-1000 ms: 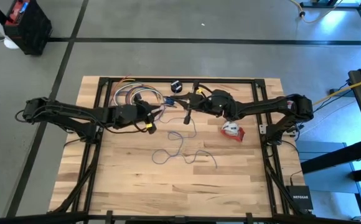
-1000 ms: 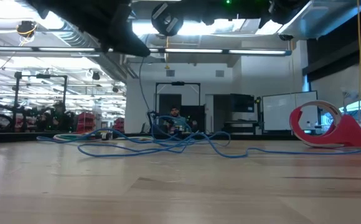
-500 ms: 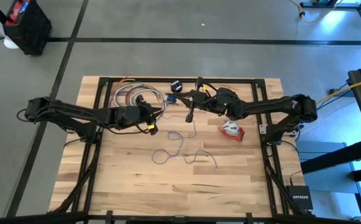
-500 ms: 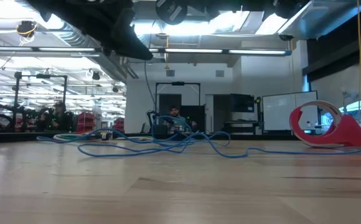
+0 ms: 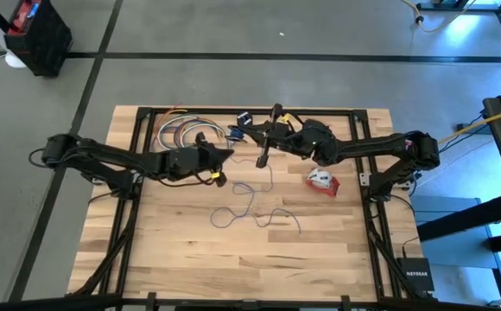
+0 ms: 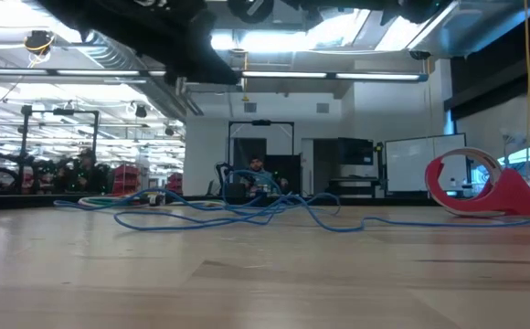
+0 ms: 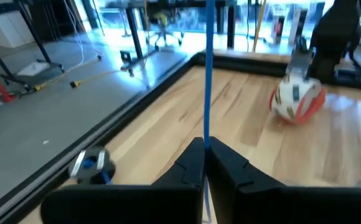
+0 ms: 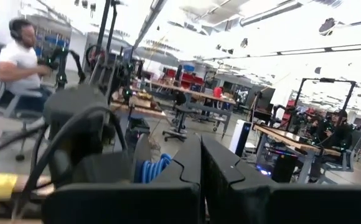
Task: Coil cords
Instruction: Coil the blue wire onto the spool
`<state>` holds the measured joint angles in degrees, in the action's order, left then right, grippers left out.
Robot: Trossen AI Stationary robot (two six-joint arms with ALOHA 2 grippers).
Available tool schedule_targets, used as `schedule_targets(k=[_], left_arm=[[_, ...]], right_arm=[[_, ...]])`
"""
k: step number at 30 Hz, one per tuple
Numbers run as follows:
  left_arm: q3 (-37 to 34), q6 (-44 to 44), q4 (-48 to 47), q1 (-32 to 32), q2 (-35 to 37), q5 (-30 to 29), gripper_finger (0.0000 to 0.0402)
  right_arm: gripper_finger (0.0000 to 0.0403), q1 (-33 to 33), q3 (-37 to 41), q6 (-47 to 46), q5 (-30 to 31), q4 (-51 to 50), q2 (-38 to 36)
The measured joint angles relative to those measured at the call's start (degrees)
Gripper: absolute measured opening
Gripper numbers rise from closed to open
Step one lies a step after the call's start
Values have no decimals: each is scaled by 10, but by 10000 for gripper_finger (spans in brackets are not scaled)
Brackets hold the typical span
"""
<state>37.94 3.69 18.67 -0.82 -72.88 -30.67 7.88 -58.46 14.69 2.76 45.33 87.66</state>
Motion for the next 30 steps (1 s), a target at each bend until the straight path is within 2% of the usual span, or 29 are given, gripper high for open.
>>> schedule_targets(k=[5, 8, 13, 19, 24, 30], left_arm=[[1, -9, 110, 0, -54, 0, 1], [19, -14, 139, 0, -79, 6, 1], [68, -27, 132, 0, -114, 37, 1], [105, -29, 73, 5, -120, 86, 1], [118, -36, 64, 18, -116, 91, 1], [127, -39, 63, 37, -110, 84, 1]], right_arm=[[3, 0, 0, -3, 7, 8, 1], [3, 0, 0, -2, 15, 16, 5], [3, 0, 0, 9, 17, 24, 22], [3, 0, 0, 46, 17, -18, 23], [3, 0, 0, 64, 4, -63, 23], [3, 0, -1, 83, 16, -91, 22]])
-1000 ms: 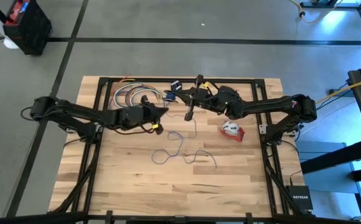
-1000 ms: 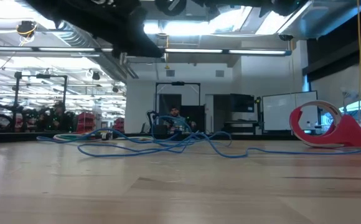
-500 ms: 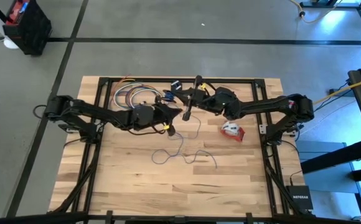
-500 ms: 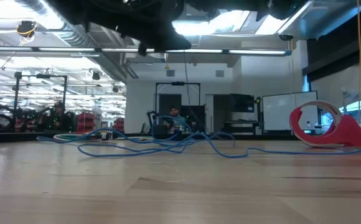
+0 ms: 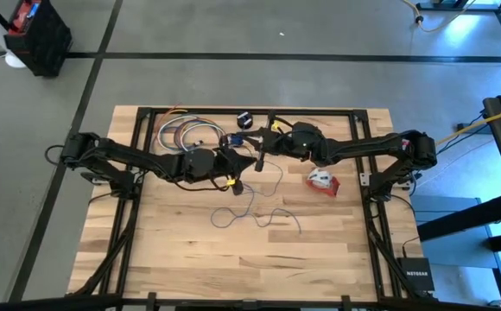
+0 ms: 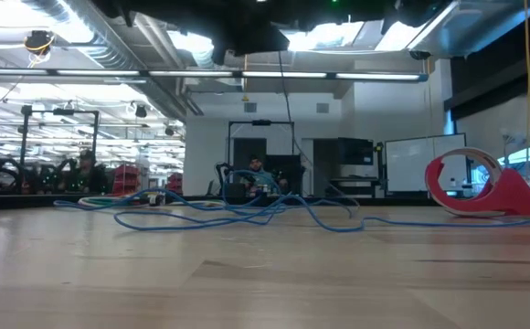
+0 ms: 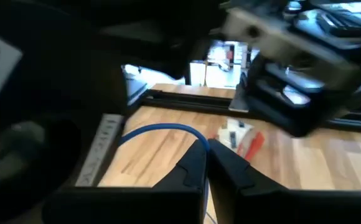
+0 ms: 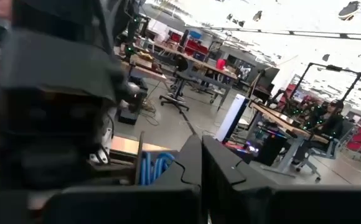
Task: Coil cords
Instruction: Coil the blue wire onto the spool
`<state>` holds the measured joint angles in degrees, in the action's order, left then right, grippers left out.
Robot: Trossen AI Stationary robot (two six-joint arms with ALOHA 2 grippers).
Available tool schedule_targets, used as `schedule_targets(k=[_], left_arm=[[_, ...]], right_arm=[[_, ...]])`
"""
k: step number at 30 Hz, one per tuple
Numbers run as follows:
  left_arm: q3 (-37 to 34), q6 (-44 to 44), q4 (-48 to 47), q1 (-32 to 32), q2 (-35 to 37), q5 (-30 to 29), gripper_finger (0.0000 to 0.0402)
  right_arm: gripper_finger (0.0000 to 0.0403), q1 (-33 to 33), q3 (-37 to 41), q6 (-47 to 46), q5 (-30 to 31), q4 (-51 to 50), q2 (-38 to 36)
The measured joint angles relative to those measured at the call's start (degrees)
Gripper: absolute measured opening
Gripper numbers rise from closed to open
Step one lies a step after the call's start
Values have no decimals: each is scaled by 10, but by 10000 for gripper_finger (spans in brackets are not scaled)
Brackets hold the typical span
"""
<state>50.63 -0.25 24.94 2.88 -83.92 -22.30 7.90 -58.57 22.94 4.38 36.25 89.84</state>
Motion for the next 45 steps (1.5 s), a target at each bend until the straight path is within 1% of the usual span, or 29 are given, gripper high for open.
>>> schedule_targets(k=[4, 7, 13, 17, 22, 28, 37, 41, 45], left_arm=[[1, -3, -24, 8, 20, 2, 1], [4, -5, -43, 15, 37, -17, 1], [3, -13, -44, 17, 53, -29, 1], [3, -15, -71, 18, 65, -49, 1], [2, -15, -98, 17, 87, -60, 1], [2, -5, -179, 18, 133, -78, 1], [2, 16, -312, 17, 194, -82, 1], [3, 15, -347, 14, 203, -82, 1], [4, -4, -359, 10, 202, -82, 1]], right_arm=[[3, 0, 0, 17, 10, -18, 0], [3, 0, 2, 26, 21, -39, 3], [3, 0, 2, 28, 21, -57, 3], [3, 0, 2, 29, 21, -71, 3], [3, 0, 2, 29, 21, -86, 3], [3, 0, 0, 29, 21, -90, 1], [3, -1, 0, 25, 15, -82, -3], [3, -2, 1, 12, -8, -78, -13], [3, -2, 2, -5, -12, -76, -21]])
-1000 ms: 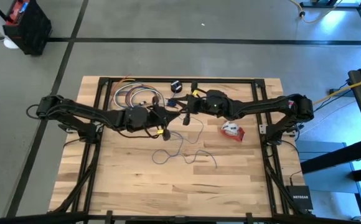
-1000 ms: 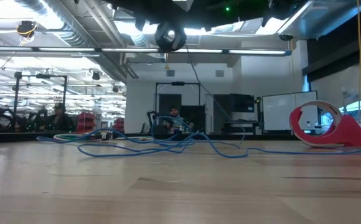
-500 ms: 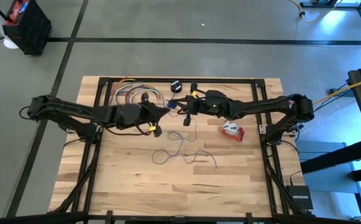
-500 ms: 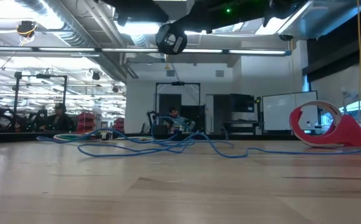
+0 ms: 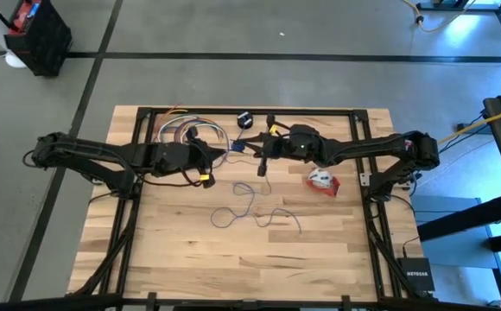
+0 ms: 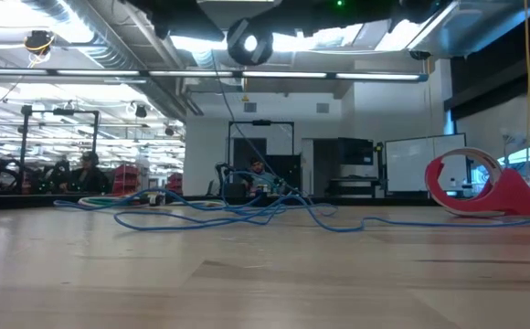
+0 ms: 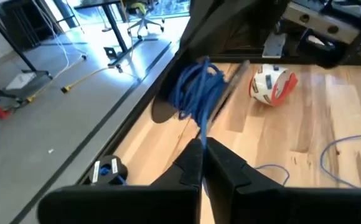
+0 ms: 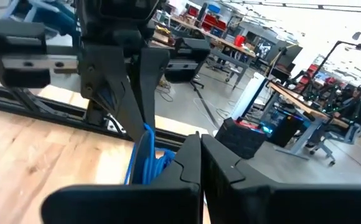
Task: Coil cords
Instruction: Coil the blue wire onto the spool
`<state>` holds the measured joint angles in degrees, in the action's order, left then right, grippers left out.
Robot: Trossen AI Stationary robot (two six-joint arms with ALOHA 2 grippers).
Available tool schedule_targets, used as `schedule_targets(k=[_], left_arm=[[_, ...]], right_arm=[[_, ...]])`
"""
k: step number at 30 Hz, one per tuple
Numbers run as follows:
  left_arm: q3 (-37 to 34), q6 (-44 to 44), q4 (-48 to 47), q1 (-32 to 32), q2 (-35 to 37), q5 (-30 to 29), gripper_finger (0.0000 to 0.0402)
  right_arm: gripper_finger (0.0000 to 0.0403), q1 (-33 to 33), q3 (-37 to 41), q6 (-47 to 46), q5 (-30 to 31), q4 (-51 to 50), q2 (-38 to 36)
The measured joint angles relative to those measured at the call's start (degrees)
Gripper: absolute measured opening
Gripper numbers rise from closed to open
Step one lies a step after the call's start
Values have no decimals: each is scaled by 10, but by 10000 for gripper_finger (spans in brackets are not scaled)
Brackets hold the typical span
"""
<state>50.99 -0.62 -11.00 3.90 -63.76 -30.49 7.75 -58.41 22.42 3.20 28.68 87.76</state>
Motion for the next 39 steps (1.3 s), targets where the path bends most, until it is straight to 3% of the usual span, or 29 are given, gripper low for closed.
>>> schedule_targets(k=[9, 20, 39], left_arm=[[0, -24, 5, 0, -1, -3, 11], [-3, -31, 6, -3, -3, -2, 111], [-9, -30, 39, -41, -82, 5, 115]], right_arm=[[3, -6, -28, -12, -8, -23, -3], [3, -6, -36, -15, 3, -14, -6], [3, -6, -36, -16, 3, -13, -12]])
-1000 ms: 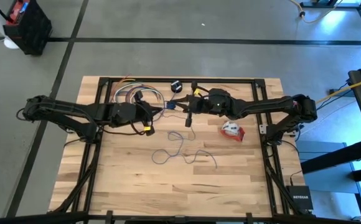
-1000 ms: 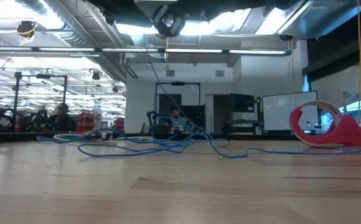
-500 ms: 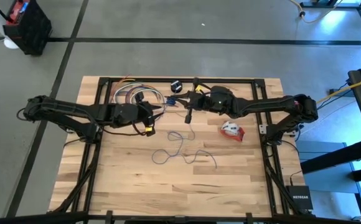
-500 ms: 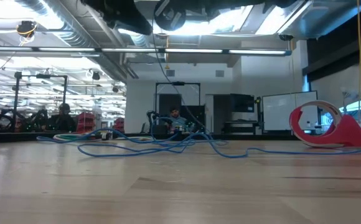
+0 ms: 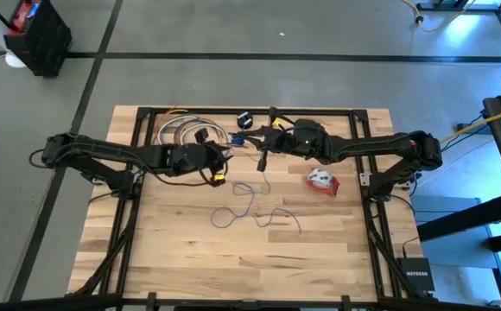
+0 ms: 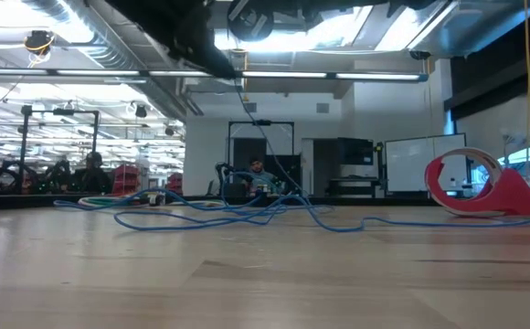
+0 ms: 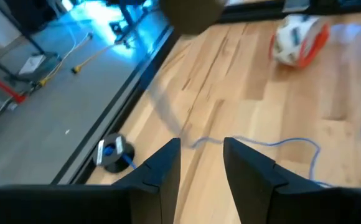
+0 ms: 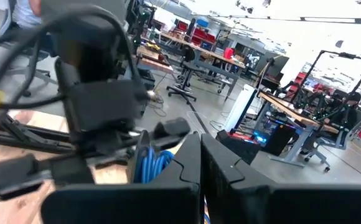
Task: Coil cords
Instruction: Coil the blue wire onto the spool
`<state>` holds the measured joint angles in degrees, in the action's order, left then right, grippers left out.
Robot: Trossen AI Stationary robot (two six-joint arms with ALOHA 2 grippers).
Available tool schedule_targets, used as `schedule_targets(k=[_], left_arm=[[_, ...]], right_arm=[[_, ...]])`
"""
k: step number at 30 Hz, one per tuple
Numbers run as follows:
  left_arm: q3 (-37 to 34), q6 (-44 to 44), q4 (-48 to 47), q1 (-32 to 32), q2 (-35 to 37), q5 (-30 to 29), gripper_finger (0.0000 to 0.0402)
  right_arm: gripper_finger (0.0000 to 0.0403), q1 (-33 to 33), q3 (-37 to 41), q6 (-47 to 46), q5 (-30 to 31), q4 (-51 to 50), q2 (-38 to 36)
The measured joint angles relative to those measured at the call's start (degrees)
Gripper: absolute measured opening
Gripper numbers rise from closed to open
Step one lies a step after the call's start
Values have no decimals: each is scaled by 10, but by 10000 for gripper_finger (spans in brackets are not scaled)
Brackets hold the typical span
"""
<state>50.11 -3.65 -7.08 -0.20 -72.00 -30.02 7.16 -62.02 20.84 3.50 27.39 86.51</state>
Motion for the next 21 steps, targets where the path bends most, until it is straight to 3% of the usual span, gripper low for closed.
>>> schedule_targets(k=[11, 18, 21], left_arm=[[-4, 1, 23, 6, -6, 0, 115], [-159, -8, 274, 8, 19, 11, 115], [-179, -11, 330, 4, 42, 31, 115]], right_arm=[[3, 0, 0, -6, 0, 2, -2], [3, 13, 13, -21, -14, 36, -2], [3, 29, 30, -53, -36, 48, -3]])
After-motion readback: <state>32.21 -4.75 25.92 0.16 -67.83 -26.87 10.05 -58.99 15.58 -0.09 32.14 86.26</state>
